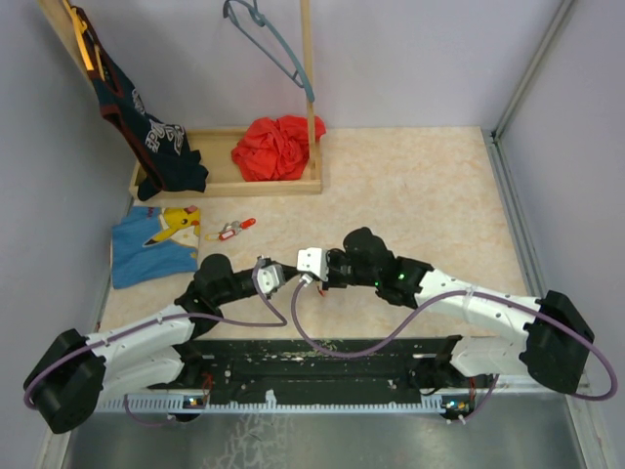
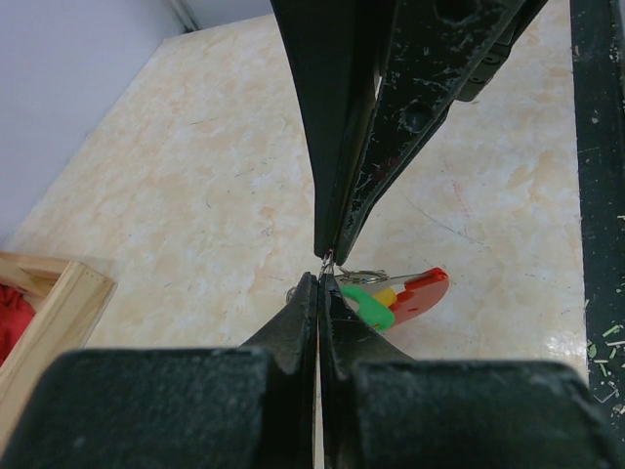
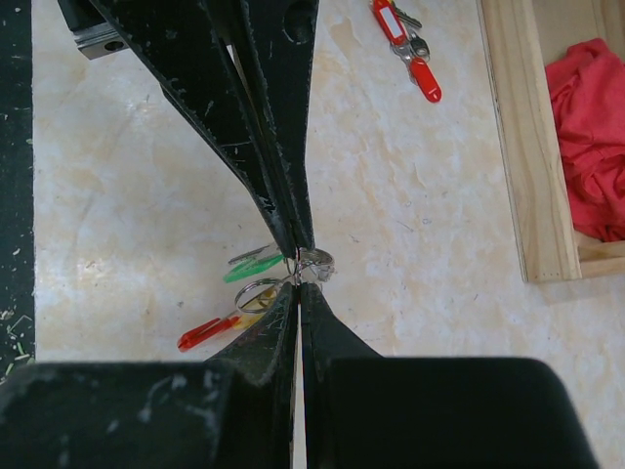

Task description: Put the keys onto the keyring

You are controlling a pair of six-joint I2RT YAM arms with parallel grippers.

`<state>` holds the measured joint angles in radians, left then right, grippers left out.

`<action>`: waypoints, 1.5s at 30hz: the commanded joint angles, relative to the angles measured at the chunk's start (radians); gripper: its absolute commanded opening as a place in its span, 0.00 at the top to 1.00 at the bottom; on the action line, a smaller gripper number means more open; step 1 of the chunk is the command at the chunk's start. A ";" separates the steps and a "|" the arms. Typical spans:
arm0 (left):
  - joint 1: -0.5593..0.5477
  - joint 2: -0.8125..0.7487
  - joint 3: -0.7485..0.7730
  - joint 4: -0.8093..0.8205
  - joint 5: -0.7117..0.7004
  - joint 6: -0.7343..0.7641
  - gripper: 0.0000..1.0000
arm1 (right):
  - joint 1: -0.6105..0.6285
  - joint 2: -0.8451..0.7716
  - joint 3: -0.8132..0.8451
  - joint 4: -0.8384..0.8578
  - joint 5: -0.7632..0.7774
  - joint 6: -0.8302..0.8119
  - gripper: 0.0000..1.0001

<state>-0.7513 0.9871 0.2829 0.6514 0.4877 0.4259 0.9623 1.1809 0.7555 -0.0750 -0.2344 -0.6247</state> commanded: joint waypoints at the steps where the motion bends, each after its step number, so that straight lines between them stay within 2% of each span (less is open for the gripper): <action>1: -0.007 -0.014 0.021 0.033 -0.047 -0.021 1.00 | 0.030 -0.003 0.037 0.046 -0.023 0.017 1.00; 6: -0.006 -0.031 0.026 -0.004 -0.058 -0.024 1.00 | 0.030 -0.028 0.003 0.063 -0.008 -0.025 1.00; 21: -0.006 -0.034 0.091 -0.109 0.000 -0.159 1.00 | 0.029 -0.084 -0.107 0.145 -0.050 -0.196 1.00; 30: -0.006 -0.024 0.107 -0.166 0.010 -0.197 1.00 | 0.020 -0.103 -0.126 0.170 -0.035 -0.195 1.00; 38: -0.006 -0.098 0.044 -0.132 0.003 -0.153 1.00 | 0.006 -0.122 -0.117 0.156 0.093 -0.107 1.00; 45: -0.006 -0.064 0.050 -0.118 0.016 -0.108 1.00 | 0.001 -0.143 -0.142 0.210 0.066 -0.061 1.00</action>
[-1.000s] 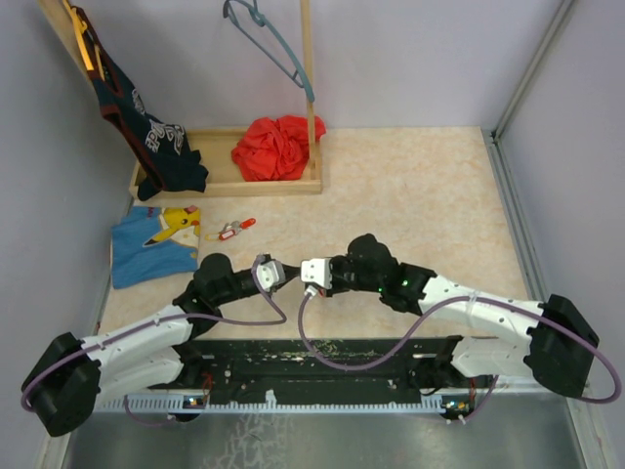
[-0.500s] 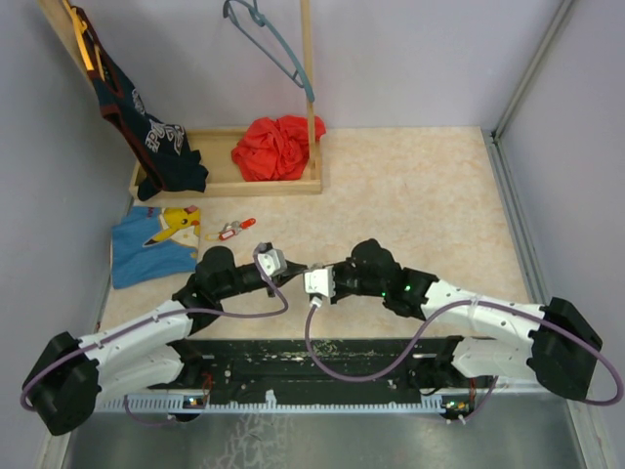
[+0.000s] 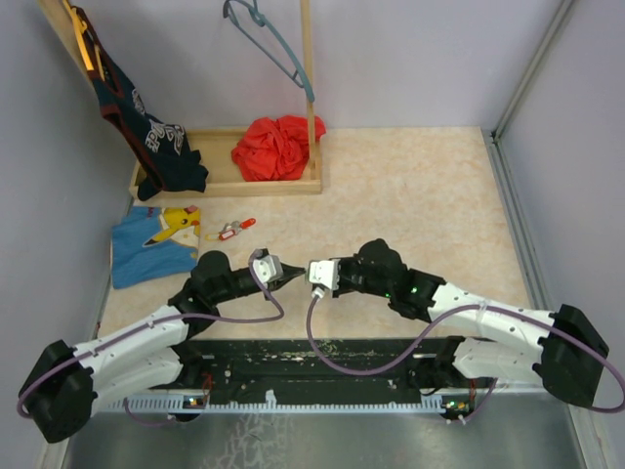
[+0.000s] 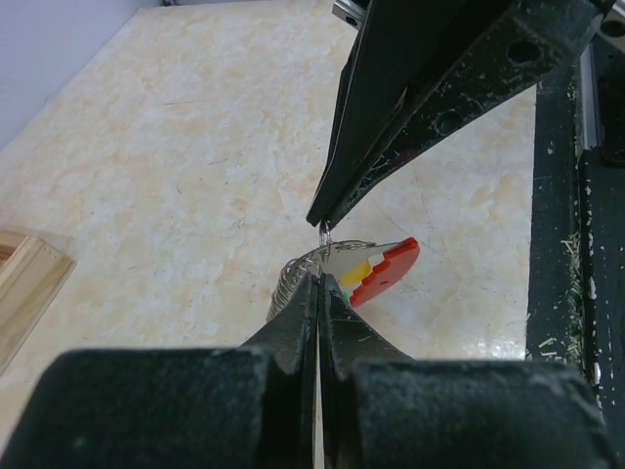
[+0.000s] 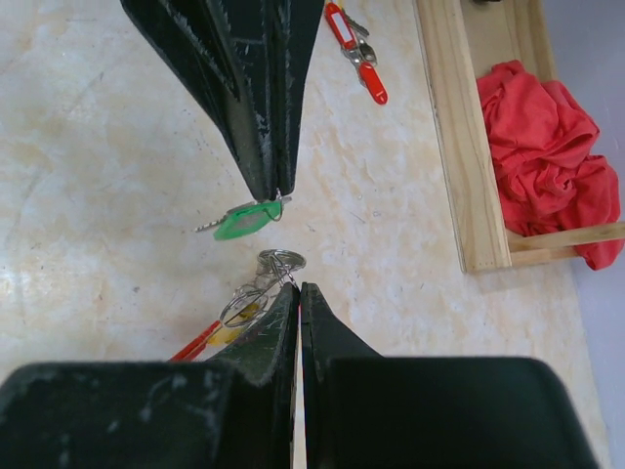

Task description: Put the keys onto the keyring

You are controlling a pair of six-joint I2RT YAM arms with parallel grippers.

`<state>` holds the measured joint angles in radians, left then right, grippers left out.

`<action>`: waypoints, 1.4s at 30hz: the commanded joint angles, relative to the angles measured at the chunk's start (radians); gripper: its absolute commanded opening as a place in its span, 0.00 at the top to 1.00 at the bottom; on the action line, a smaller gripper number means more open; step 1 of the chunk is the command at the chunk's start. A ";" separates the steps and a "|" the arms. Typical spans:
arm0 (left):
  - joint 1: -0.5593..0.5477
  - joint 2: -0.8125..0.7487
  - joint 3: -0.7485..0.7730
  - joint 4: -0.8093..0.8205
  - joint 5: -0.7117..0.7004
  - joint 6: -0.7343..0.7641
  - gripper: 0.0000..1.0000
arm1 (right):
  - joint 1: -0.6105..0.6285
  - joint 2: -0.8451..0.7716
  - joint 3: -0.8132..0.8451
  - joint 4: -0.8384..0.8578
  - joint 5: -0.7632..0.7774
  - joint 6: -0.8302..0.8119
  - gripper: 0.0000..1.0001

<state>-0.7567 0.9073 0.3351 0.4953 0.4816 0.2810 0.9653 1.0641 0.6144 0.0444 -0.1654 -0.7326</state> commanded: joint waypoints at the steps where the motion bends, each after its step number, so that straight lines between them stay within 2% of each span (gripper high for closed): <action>1: -0.001 0.021 -0.002 0.038 0.023 0.040 1.00 | -0.003 -0.025 -0.001 0.093 -0.005 0.053 1.00; 15: -0.001 0.060 -0.016 0.108 0.069 0.075 1.00 | -0.010 0.006 0.015 0.100 -0.036 0.156 1.00; 42: -0.001 0.072 -0.012 0.080 0.057 0.087 1.00 | -0.029 0.001 0.022 0.117 -0.027 0.233 1.00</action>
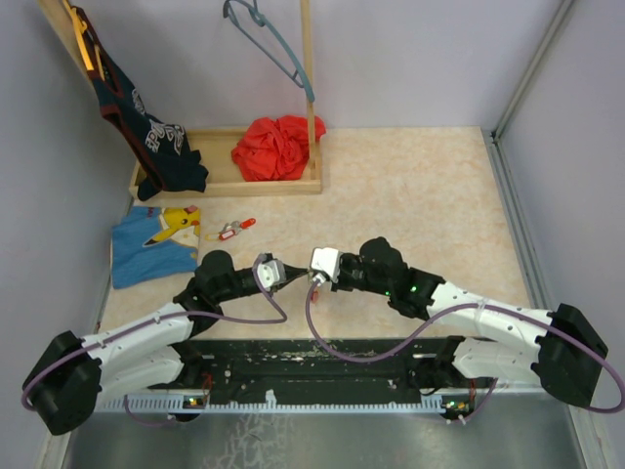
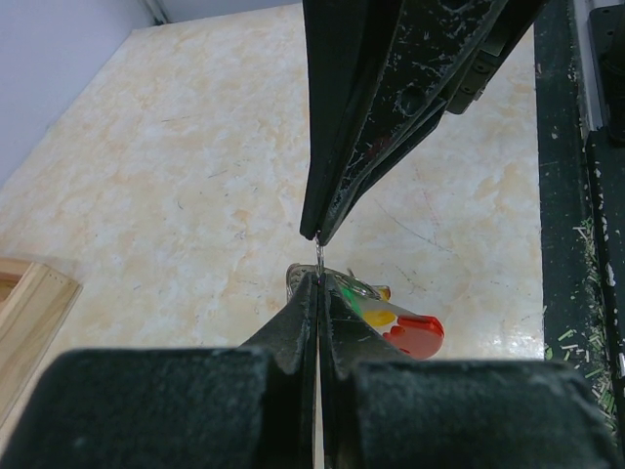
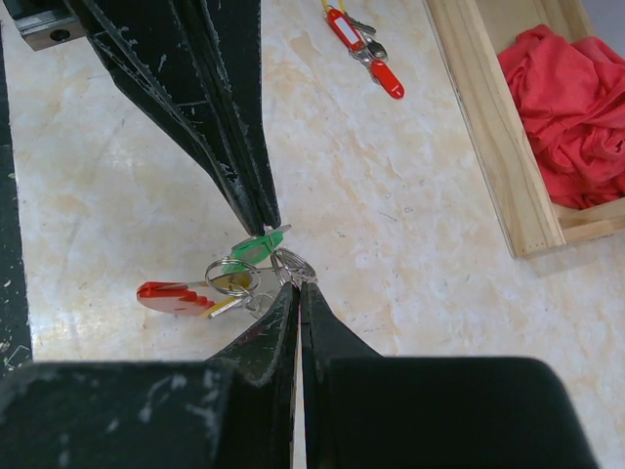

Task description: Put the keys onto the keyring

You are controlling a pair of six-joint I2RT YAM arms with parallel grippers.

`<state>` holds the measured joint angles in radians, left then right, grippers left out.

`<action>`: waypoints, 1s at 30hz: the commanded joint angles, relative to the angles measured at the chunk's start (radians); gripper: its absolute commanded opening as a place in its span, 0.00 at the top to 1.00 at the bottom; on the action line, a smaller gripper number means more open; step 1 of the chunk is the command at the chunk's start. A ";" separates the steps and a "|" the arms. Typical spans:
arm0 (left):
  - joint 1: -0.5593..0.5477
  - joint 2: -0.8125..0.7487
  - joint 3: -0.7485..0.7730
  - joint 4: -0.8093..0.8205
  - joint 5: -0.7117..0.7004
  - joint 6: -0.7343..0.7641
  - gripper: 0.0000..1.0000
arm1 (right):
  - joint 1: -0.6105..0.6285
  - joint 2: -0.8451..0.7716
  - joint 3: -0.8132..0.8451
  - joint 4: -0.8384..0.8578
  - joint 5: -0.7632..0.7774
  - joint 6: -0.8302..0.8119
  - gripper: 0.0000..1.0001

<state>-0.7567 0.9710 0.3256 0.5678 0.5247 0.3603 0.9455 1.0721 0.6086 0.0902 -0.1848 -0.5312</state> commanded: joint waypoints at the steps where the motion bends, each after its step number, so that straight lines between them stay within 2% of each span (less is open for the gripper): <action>1: -0.001 0.010 -0.001 0.006 0.010 0.008 1.00 | -0.011 -0.008 0.028 0.071 -0.009 0.032 1.00; 11: -0.001 0.005 0.000 0.004 -0.018 0.004 1.00 | -0.023 -0.018 0.024 0.080 -0.024 0.049 1.00; 18: -0.001 0.021 0.000 -0.006 -0.141 -0.071 1.00 | -0.042 -0.093 0.006 0.068 0.051 0.068 1.00; 25: -0.001 0.199 0.035 0.064 -0.113 -0.159 1.00 | -0.042 -0.237 0.004 0.009 0.211 0.077 1.00; 30: -0.001 0.384 0.109 0.100 -0.067 -0.206 1.00 | -0.042 -0.328 0.004 -0.019 0.242 0.092 1.00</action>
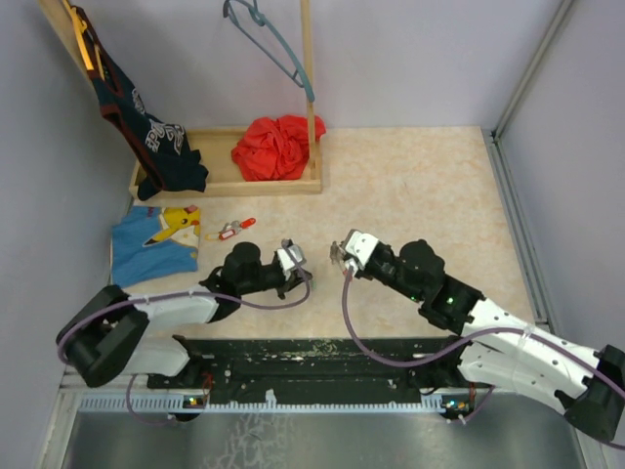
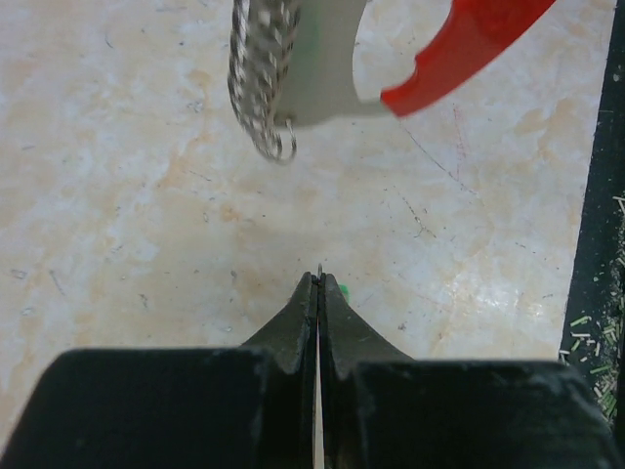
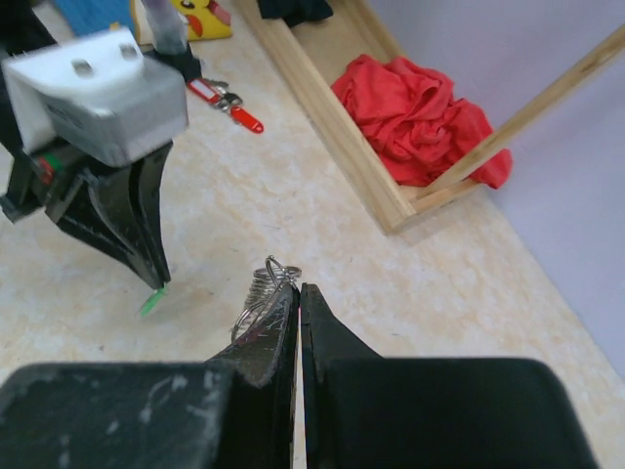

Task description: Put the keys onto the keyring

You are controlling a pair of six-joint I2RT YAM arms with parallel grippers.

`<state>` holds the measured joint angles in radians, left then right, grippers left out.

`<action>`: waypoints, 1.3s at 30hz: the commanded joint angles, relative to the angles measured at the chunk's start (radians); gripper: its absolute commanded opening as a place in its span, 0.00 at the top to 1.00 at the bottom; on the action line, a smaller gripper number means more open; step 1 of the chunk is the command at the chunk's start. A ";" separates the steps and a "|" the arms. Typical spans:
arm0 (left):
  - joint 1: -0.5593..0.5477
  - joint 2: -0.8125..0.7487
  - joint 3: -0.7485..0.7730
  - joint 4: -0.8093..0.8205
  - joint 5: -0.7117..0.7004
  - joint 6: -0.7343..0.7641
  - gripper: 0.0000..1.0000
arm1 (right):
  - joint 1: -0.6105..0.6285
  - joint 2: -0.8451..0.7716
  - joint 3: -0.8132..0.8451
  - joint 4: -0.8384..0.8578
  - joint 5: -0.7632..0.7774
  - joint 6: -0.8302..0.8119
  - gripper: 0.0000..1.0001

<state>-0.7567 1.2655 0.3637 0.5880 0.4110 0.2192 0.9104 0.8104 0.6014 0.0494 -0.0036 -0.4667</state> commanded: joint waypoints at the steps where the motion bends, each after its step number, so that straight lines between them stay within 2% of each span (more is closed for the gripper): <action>1: -0.002 0.124 0.082 0.099 0.057 -0.081 1.00 | -0.007 -0.076 0.009 0.024 0.071 0.033 1.00; 8: -0.015 0.330 0.141 0.277 0.054 -0.183 0.99 | -0.008 -0.101 -0.005 0.024 0.140 0.043 1.00; 14: -0.018 0.405 0.113 0.450 0.040 -0.226 0.80 | -0.006 -0.092 -0.005 0.023 0.101 0.046 1.00; 16: -0.016 0.372 0.084 0.468 0.023 -0.221 0.74 | -0.007 -0.079 0.001 0.018 0.087 0.050 1.00; 19: -0.002 0.282 0.053 0.414 0.010 -0.191 0.69 | -0.007 -0.053 0.007 0.014 0.067 0.052 1.00; 25: 0.037 0.024 -0.026 0.288 -0.023 -0.136 0.64 | -0.008 0.019 0.035 0.031 0.028 0.065 1.00; 30: 0.039 -0.150 -0.034 0.232 0.028 -0.095 0.63 | -0.007 0.073 0.038 0.088 -0.020 0.076 1.00; 39: 0.039 -0.227 -0.011 0.184 0.134 -0.027 0.63 | -0.006 0.151 0.054 0.154 -0.089 0.073 1.00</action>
<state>-0.7208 1.0500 0.3428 0.8116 0.4801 0.1482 0.9070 0.9485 0.5903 0.0799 -0.0402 -0.4122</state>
